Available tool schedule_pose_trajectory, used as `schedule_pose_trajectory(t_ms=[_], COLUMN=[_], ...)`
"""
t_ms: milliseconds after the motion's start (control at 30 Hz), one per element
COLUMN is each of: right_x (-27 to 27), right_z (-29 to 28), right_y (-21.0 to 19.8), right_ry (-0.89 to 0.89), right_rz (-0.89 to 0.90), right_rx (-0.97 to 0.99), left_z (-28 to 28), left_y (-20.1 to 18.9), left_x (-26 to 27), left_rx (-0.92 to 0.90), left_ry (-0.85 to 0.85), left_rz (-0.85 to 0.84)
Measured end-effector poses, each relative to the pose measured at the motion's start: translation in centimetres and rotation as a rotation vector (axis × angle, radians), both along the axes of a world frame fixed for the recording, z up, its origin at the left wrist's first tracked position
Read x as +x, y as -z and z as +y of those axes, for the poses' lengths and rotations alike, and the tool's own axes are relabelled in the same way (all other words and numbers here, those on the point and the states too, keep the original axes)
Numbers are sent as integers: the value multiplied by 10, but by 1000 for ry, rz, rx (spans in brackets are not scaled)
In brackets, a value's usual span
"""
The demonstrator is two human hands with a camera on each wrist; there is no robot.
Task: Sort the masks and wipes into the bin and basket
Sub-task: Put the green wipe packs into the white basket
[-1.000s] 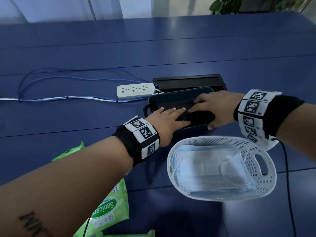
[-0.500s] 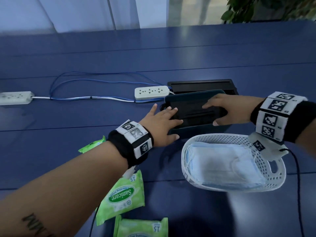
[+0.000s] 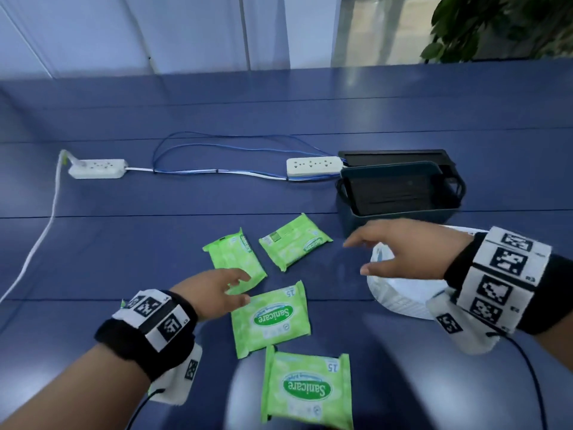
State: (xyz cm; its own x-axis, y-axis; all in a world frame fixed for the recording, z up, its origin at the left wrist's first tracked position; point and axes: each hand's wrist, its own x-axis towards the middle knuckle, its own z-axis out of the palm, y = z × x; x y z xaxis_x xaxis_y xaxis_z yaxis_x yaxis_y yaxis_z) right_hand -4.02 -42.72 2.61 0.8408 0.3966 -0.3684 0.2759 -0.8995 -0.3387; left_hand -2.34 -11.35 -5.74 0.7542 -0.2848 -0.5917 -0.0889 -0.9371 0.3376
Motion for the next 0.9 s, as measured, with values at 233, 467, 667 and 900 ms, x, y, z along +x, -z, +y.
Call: schedule_pose_trajectory(t_ms=[233,467,667,900], right_x=[-42,-84,-105,-112], right_z=[46,75,89,97], right_y=[67,98,122,130], right_ry=[-105,-194,-202,-179], right_rz=[209,246,241,121], right_rx=[-180,-303,-340,-413], left_z=[-5,-14,-12,-5], left_y=[33,55,64,56], left_x=[-16,-15,-21,-14], left_rx=[42,103,187,184], left_ry=[196,411,550,493], left_rz=[-19,-148,-214,-236])
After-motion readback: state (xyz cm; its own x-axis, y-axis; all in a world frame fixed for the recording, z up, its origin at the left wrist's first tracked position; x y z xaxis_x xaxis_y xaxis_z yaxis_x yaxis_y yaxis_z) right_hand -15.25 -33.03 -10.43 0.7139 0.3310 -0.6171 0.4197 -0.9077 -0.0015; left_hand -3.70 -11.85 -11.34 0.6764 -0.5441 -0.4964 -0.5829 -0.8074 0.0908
